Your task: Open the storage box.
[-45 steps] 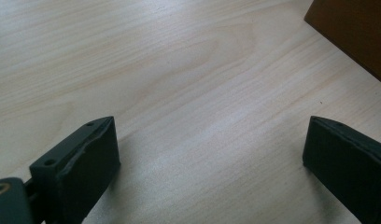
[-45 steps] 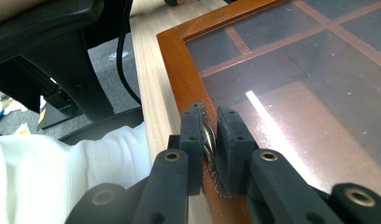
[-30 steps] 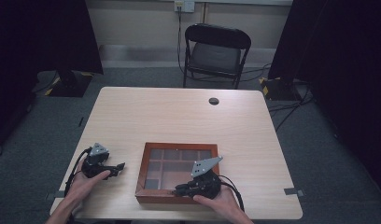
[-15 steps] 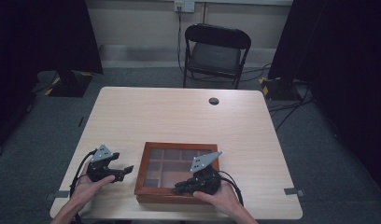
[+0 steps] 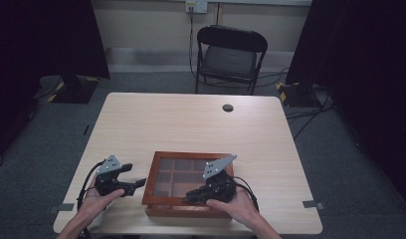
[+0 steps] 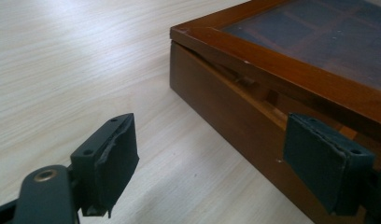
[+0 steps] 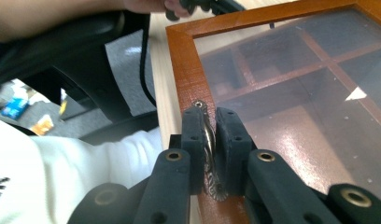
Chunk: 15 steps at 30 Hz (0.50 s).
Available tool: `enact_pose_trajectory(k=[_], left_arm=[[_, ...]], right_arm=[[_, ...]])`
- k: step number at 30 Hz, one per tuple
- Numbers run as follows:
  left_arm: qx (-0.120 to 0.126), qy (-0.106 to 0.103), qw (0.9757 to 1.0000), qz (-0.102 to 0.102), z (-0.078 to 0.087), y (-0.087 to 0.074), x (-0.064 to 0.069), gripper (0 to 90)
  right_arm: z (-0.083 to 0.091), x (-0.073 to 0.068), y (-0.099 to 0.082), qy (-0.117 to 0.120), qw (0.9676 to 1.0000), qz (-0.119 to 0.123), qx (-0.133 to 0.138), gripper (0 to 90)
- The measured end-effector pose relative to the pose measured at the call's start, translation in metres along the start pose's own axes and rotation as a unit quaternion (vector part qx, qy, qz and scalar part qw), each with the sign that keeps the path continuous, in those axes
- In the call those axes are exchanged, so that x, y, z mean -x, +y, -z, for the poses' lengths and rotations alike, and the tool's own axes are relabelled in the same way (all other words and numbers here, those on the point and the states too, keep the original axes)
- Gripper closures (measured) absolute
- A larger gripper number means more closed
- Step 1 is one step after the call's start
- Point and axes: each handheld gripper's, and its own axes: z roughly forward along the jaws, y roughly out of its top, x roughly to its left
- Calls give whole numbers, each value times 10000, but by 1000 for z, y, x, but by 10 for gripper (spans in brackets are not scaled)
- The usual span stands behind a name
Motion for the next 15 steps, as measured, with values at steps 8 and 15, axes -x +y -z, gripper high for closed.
enact_pose_trajectory(k=[8, 15], left_arm=[[146, -311, 9994, -22, 0, 3, 8, 174], [176, -460, 9985, -227, -3, 5, 16, 159]], right_arm=[[9, 2, 14, 44, 10000, 66, -13, 829], [12, 3, 17, 49, 9999, 94, 6, 829]])
